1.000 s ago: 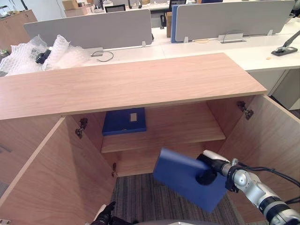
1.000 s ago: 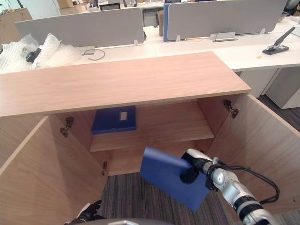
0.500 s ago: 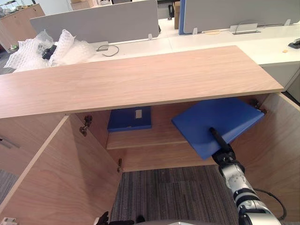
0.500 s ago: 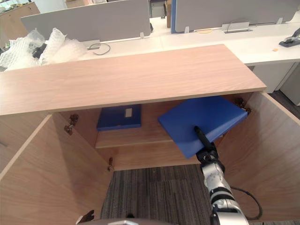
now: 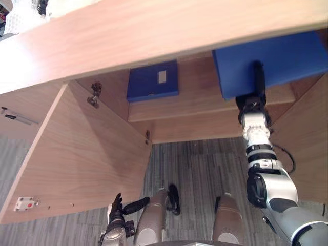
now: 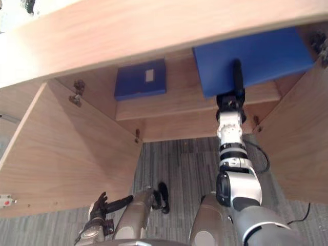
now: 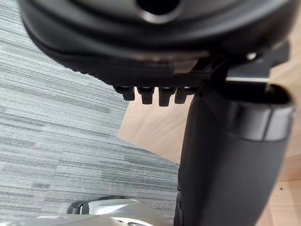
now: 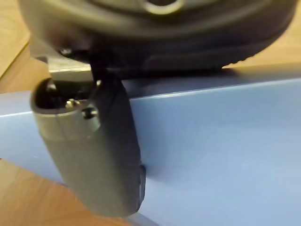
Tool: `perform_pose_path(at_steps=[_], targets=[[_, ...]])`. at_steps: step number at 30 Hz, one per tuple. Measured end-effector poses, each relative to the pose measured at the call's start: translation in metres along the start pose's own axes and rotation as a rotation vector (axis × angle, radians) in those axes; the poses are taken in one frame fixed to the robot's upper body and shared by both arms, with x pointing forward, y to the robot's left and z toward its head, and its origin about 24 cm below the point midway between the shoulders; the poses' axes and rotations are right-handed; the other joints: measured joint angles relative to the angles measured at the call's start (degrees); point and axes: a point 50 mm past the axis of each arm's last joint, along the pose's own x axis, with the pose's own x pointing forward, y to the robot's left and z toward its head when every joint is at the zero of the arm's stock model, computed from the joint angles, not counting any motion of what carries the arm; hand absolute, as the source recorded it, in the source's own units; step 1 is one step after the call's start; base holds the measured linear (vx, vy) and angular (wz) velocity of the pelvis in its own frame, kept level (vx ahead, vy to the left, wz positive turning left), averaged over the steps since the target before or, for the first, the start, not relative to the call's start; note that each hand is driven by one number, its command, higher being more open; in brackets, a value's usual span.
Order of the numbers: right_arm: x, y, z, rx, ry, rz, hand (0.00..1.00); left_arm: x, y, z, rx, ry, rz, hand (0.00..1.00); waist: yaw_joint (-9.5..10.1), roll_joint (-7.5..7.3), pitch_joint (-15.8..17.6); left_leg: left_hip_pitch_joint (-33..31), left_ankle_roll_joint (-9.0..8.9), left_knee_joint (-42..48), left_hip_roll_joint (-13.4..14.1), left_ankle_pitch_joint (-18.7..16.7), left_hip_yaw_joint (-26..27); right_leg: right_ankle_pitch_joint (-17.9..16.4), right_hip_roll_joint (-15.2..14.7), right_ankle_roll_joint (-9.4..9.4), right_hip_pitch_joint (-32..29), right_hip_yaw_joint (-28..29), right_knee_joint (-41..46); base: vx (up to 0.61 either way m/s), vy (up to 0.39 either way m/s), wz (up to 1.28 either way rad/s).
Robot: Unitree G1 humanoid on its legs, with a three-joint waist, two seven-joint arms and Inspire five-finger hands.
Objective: Walk over to the cabinet, pick up the folder, carry it to the office cabinet, place the folder inside the office cabinet, then close the office cabinet door
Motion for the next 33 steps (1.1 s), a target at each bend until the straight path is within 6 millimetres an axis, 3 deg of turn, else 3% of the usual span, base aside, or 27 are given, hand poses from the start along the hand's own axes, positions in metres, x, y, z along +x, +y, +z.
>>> perform_pose_path(at_steps=[3, 6, 12, 20, 24, 25, 33], targets=[[0.003, 0.036, 0.010, 0.045, -0.060, 0.083, 0.00, 0.006, -0.002, 0.016, -0.061, -0.038, 0.016, 1.00, 0.02, -0.06, 2.09, -6.43, 1.29, 8.08, 0.03, -2.70, 0.53, -2.35, -1.04, 1.40, -6.71, 2.63, 7.45, -0.14, 0.106, -0.04], [0.006, 0.055, 0.019, 0.082, -0.094, 0.101, 0.00, 0.011, 0.000, 0.020, -0.056, -0.012, 0.040, 1.00, 0.03, -0.89, 3.87, -11.04, 1.79, 12.09, 0.06, -4.00, 1.35, -3.19, -1.37, 2.27, -11.76, 4.47, 11.24, -0.09, 0.097, -0.04], [0.009, 0.058, 0.035, 0.105, -0.131, 0.046, 0.00, 0.011, 0.003, 0.006, -0.071, 0.089, 0.095, 1.00, 1.29, -1.76, 5.49, -15.71, 2.44, 15.36, -0.50, -4.82, 1.22, -3.93, -2.57, 2.90, -16.07, 4.76, 14.23, 0.00, 0.063, 0.08], [0.012, 0.096, 0.038, 0.134, -0.122, 0.087, 0.00, 0.010, 0.000, 0.006, -0.088, 0.093, 0.097, 1.00, 1.44, -1.90, 5.65, -17.57, 2.91, 15.36, -2.61, -4.52, 0.99, -4.88, -4.88, 3.30, -17.64, 4.56, 15.43, 0.00, 0.008, 0.14], [0.016, 0.096, 0.033, 0.127, -0.094, 0.035, 0.00, 0.010, 0.001, 0.005, -0.105, 0.097, 0.109, 1.00, 1.63, -2.08, 5.76, -18.04, 2.96, 15.35, -3.23, -4.49, 0.74, -5.12, -5.62, 3.55, -17.71, 4.18, 15.50, 0.04, 0.008, 0.10], [0.017, 0.094, 0.030, 0.120, -0.082, 0.015, 1.00, 0.010, -0.001, 0.005, -0.109, 0.098, 0.106, 1.00, 1.68, -2.10, 5.77, -18.19, 2.97, 15.30, -3.55, -4.48, 0.55, -5.21, -5.87, 3.66, -17.67, 3.99, 15.50, 0.05, 0.006, 0.11], [0.019, 0.095, 0.025, 0.094, -0.064, -0.011, 1.00, 0.009, -0.004, 0.004, -0.129, 0.105, 0.117, 1.00, 1.72, -2.11, 5.78, -18.52, 3.20, 15.04, -4.95, -4.33, -0.04, -5.66, -7.50, 3.99, -17.19, 3.06, 15.44, 0.03, 0.006, 0.11]])
